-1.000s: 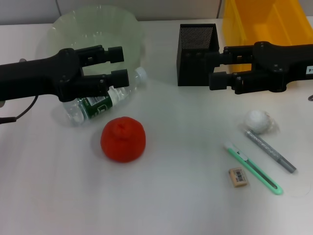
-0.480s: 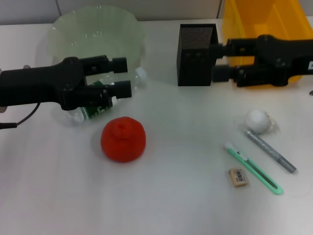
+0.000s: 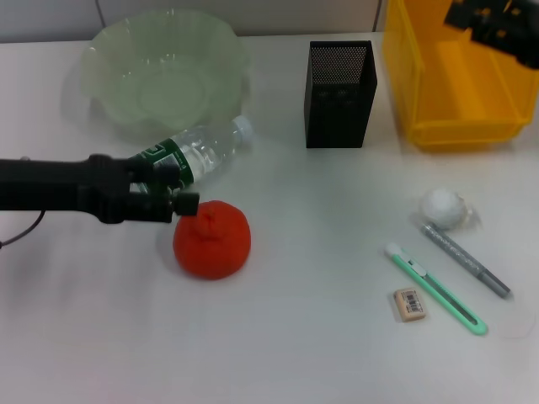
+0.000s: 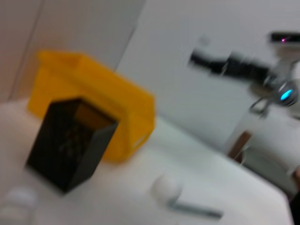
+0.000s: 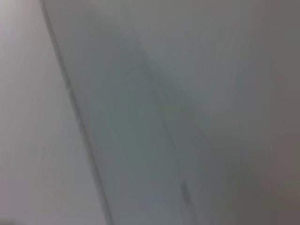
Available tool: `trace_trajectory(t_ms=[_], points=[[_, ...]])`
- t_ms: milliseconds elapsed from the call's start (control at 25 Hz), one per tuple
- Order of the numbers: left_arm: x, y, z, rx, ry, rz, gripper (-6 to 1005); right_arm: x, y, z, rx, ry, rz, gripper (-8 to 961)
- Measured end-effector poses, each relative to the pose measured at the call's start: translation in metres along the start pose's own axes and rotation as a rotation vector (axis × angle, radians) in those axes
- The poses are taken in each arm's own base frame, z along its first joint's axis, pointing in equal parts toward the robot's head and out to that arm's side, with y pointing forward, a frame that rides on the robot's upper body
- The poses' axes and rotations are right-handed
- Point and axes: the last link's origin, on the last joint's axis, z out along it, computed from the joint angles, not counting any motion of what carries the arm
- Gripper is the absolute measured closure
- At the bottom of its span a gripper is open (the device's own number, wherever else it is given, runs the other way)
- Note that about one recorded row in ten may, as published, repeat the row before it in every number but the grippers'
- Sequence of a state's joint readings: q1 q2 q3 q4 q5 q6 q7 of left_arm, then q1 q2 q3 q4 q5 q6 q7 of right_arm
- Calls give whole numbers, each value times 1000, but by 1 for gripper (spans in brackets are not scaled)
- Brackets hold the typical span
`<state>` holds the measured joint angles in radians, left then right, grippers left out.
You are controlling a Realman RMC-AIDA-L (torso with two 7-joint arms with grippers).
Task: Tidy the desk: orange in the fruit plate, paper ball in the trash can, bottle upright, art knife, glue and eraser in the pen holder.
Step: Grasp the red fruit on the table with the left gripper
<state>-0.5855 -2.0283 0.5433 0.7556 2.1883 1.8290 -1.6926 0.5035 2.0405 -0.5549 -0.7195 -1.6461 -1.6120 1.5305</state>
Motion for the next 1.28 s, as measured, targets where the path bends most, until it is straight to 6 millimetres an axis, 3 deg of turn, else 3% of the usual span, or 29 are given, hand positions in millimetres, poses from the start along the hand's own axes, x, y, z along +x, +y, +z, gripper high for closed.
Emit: trace_trajectory(t_ms=[360,600,800,960,1280], points=[[-22,-16,18,133,-173,-45,245,2,-4,11,25,-80,-23,194],[-26,-24,32,171,-201,-20,254,2,-6,21,20,-56,-26,194],[-24,-29,39,200,-216,-1,261,16,-1,44,-16,47,-24,194],[-23,-27,46,179,-210,1,267,24,1,59,-31,101,-25,195],[-24,-20,53,126,-202,-15,279,24,-1,63,-30,130,-35,195]])
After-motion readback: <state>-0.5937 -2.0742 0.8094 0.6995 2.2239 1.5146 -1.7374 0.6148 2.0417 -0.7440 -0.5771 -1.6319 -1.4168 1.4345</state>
